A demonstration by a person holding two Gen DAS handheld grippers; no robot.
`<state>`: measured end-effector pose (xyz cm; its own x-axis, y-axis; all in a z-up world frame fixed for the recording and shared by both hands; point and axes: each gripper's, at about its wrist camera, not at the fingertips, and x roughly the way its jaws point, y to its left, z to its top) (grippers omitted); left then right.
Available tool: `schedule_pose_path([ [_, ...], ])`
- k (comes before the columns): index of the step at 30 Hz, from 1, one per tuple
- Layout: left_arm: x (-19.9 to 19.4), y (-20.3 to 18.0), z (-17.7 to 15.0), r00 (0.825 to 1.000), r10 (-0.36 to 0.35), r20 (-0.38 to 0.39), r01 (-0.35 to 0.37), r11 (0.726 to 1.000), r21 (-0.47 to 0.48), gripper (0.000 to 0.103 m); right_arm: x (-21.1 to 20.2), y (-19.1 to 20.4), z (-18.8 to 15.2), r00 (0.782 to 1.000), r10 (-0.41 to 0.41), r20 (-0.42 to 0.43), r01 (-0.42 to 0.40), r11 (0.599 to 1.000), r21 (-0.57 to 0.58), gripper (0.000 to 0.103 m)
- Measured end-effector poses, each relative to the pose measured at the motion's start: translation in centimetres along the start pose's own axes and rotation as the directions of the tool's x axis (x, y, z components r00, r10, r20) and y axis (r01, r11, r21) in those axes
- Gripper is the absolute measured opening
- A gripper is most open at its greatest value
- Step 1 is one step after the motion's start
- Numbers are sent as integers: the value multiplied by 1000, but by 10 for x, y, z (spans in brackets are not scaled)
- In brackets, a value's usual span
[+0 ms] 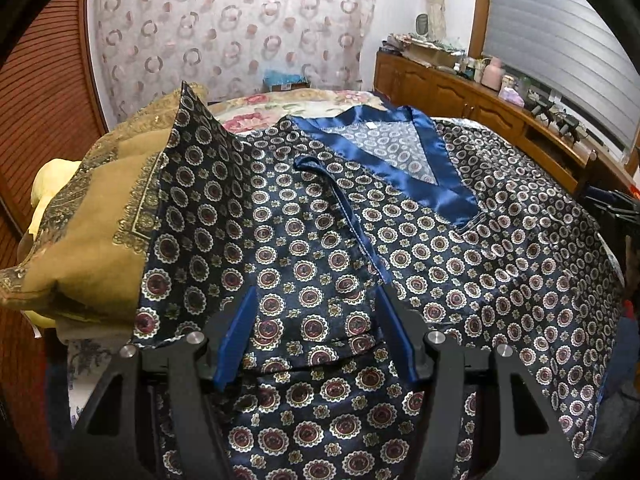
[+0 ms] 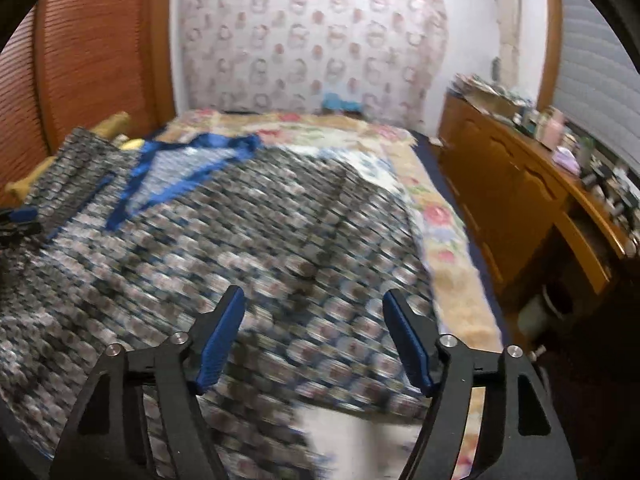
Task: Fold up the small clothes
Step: 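Move the right gripper to the garment's other side edge, then close the right gripper on the side edge of the garment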
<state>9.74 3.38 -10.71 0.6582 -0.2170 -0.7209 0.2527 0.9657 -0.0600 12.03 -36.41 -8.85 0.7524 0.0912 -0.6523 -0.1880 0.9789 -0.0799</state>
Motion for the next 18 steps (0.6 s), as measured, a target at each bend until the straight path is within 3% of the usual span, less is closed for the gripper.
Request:
schedule_pose_path([
  [12, 22, -6, 0, 998, 13, -64, -13, 1000, 4, 60, 4, -59, -28, 996, -4, -90, 14, 994, 111, 54],
  [18, 24, -2, 1, 998, -4, -69, 3, 1000, -18, 63, 5, -68, -31, 994, -3, -108, 17, 992, 127, 53],
])
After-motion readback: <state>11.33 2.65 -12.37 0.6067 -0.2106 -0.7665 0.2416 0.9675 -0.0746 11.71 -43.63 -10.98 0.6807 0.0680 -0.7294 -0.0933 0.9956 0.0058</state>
